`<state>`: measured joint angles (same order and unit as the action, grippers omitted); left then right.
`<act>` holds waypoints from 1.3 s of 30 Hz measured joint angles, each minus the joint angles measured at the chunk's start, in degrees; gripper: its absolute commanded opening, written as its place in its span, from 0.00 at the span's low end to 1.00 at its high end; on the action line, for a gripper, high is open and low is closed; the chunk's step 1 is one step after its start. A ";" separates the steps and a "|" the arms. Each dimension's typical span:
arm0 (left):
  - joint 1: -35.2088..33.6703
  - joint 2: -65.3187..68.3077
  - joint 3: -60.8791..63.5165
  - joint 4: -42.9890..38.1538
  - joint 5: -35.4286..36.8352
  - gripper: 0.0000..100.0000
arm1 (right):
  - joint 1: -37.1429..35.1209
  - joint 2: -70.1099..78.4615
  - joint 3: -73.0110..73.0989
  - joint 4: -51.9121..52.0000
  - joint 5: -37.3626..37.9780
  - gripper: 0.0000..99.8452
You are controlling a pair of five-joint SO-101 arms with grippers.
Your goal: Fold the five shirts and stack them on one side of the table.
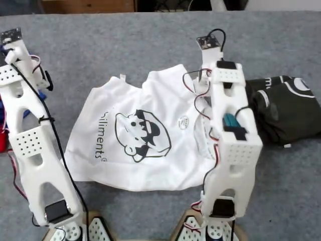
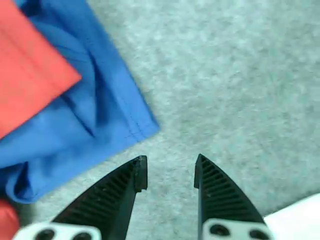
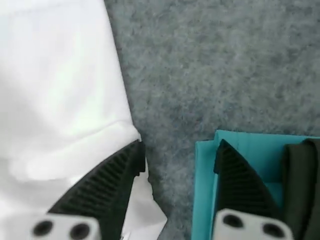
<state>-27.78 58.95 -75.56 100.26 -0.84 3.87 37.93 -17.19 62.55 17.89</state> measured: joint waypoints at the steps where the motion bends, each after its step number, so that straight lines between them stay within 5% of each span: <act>1: -0.26 0.00 0.44 0.00 -0.35 0.16 | -0.09 0.26 -1.05 1.05 0.18 0.24; 10: -1.23 -4.48 4.92 0.18 -2.29 0.14 | -2.64 -5.01 0.09 3.08 0.18 0.24; 18: 1.32 -30.07 34.55 -1.85 -3.60 0.14 | -6.51 -14.15 12.57 -2.55 0.18 0.24; 28: 5.63 -64.97 95.12 -42.81 -6.07 0.22 | -5.71 -13.80 14.77 -6.42 0.09 0.24; 33: 7.30 -69.01 114.99 -59.60 -6.42 0.22 | -5.98 -9.14 15.03 -8.00 0.09 0.24; 39: 8.44 -69.27 125.80 -70.24 -6.24 0.21 | -4.66 -5.89 11.78 -6.33 0.09 0.01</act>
<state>-19.34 -10.33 50.24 30.02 -7.08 -0.79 32.04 -5.41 56.22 17.98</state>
